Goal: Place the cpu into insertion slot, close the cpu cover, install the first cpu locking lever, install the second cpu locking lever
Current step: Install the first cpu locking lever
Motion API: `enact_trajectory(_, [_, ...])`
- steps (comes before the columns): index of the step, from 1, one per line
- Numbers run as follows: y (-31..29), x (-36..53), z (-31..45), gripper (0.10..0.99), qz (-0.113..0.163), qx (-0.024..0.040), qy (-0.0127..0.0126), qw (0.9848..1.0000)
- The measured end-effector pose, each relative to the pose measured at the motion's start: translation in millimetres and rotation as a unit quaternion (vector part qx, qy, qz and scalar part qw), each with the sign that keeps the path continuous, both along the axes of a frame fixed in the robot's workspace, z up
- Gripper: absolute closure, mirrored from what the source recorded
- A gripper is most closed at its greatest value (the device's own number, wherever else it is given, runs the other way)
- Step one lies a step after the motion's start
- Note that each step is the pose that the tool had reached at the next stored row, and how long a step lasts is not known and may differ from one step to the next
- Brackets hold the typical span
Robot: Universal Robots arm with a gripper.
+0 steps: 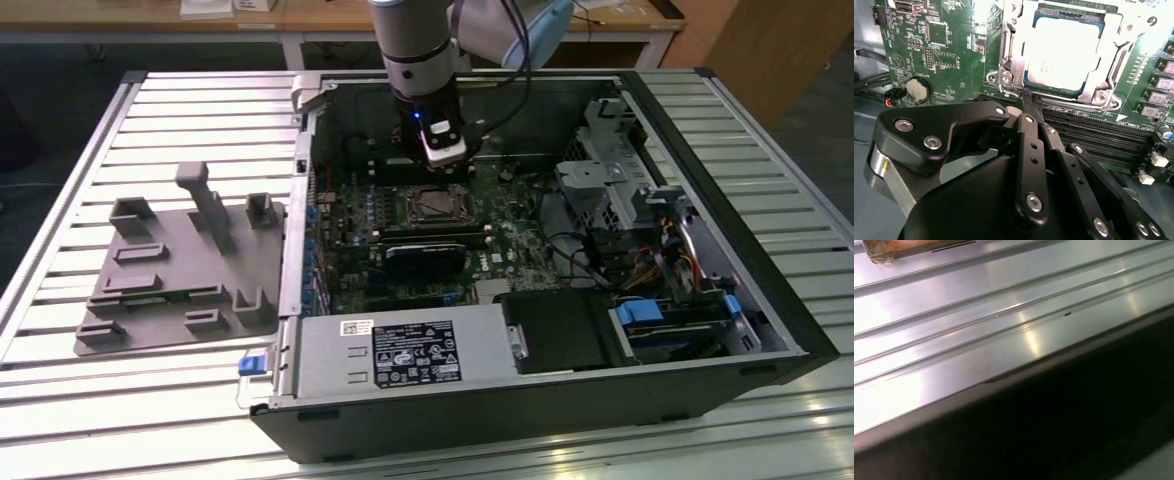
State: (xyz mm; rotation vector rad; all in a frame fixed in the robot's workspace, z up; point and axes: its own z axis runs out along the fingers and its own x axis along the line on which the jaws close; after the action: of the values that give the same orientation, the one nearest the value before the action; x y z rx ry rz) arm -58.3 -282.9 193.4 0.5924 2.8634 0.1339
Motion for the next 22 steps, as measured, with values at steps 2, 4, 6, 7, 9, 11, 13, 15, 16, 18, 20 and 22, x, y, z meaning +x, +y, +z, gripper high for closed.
enact_trajectory(2, [-0.1,-0.1,-0.2,0.98,0.0,-0.0002,0.0001,1.0])
enact_trajectory(4, [-0.1,-0.1,-0.3,0.98,0.0,-0.0001,0.0002,1.0])
enact_trajectory(6, [-0.1,-0.1,-0.4,0.98,0.0,0.0037,0.0,1.0])
enact_trajectory(7, [-0.3,-0.1,-0.3,0.98,0.0,0.0091,0.0001,1.0])
enact_trajectory(9, [-0.4,-0.1,-0.3,0.98,0.0,0.0159,0.0001,0.9999])
enact_trajectory(11, [-0.5,0.0,-0.4,0.98,0.0,0.0164,0.0,0.9999])
enact_trajectory(13, [-0.6,0.0,-0.3,0.98,0.0,0.0164,0.0,0.9999])
enact_trajectory(15, [-0.5,0.0,0.9,0.98,0.0,0.0166,-0.0002,0.9999])
enact_trajectory(16, [-0.5,0.0,2.8,0.98,0.0,0.0164,-0.0001,0.9999])
enact_trajectory(18, [-0.6,0.0,8.0,0.98,0.0,0.0161,0.0,0.9999])
enact_trajectory(20, [-0.6,0.0,13.8,0.98,0.0,0.0162,0.0,0.9999])
enact_trajectory(22, [-0.6,0.0,19.7,0.98,0.0,0.0162,0.0,0.9999])
